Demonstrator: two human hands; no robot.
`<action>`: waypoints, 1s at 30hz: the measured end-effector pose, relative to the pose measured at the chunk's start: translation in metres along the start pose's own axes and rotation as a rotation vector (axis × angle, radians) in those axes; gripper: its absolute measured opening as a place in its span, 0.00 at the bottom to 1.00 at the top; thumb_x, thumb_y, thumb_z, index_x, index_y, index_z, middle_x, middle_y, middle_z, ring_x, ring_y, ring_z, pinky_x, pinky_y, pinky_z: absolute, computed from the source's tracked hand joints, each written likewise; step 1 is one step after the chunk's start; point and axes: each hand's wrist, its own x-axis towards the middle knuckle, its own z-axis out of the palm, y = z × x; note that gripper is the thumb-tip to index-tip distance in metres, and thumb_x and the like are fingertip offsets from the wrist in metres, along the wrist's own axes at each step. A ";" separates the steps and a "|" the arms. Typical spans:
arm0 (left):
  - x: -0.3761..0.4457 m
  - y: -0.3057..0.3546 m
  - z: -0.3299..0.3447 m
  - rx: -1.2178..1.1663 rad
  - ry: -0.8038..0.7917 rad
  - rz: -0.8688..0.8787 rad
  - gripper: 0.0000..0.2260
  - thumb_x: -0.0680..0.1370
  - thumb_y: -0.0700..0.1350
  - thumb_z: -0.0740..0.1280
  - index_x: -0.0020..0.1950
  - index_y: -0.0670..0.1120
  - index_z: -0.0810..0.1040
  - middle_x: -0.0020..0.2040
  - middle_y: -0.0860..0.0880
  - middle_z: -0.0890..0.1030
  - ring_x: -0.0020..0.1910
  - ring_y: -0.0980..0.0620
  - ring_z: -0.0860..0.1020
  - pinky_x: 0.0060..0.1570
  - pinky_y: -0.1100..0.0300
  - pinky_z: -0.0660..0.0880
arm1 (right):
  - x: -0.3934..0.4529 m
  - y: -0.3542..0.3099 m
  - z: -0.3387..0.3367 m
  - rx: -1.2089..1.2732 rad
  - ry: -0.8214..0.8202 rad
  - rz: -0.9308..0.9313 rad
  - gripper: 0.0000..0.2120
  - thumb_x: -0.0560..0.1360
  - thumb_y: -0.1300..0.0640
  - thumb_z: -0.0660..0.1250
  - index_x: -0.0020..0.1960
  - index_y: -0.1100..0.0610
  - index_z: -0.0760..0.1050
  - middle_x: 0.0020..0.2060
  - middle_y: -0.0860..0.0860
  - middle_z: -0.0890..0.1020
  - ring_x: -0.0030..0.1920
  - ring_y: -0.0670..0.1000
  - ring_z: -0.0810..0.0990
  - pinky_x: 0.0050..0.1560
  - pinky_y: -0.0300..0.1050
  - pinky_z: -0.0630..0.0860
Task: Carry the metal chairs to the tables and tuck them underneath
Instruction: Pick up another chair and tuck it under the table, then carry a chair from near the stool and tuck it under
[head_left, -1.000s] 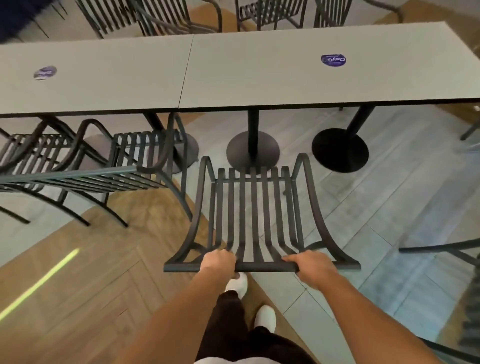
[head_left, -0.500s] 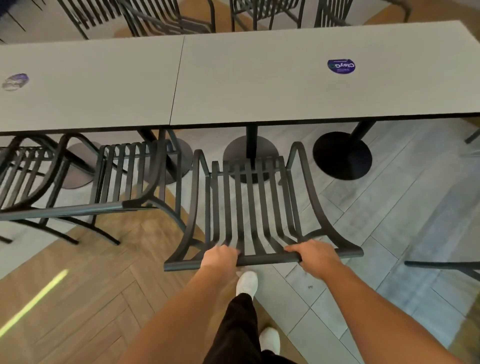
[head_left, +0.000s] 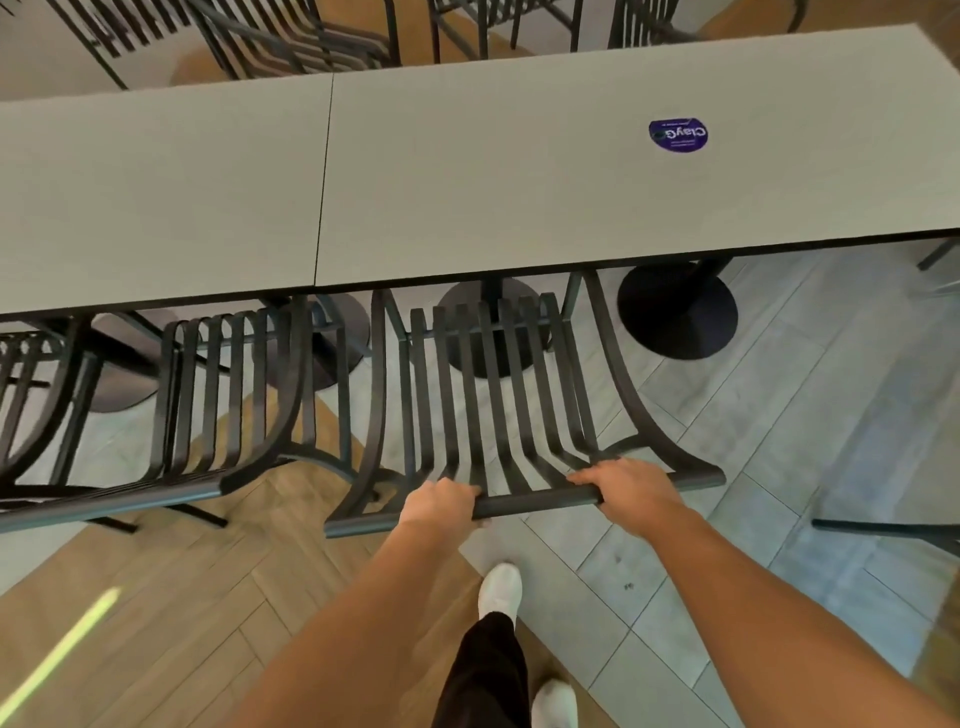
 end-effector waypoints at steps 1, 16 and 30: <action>0.003 -0.002 -0.002 0.010 0.002 -0.001 0.18 0.84 0.57 0.64 0.73 0.56 0.73 0.56 0.49 0.81 0.56 0.46 0.80 0.57 0.49 0.80 | 0.002 0.000 -0.001 0.003 0.009 -0.002 0.26 0.83 0.58 0.63 0.75 0.35 0.68 0.64 0.49 0.80 0.62 0.54 0.79 0.62 0.52 0.78; 0.008 0.026 -0.049 -0.018 -0.008 0.160 0.41 0.74 0.79 0.53 0.80 0.56 0.67 0.69 0.49 0.76 0.65 0.46 0.77 0.64 0.48 0.77 | -0.041 0.028 -0.035 0.788 0.084 0.285 0.31 0.74 0.34 0.71 0.71 0.49 0.76 0.62 0.50 0.82 0.60 0.51 0.80 0.64 0.49 0.76; 0.014 0.215 -0.108 0.177 0.142 0.675 0.20 0.85 0.62 0.59 0.45 0.49 0.78 0.38 0.53 0.78 0.38 0.52 0.79 0.43 0.52 0.78 | -0.177 0.144 0.023 0.907 0.447 0.803 0.17 0.82 0.40 0.61 0.44 0.52 0.76 0.36 0.49 0.79 0.38 0.52 0.79 0.38 0.46 0.75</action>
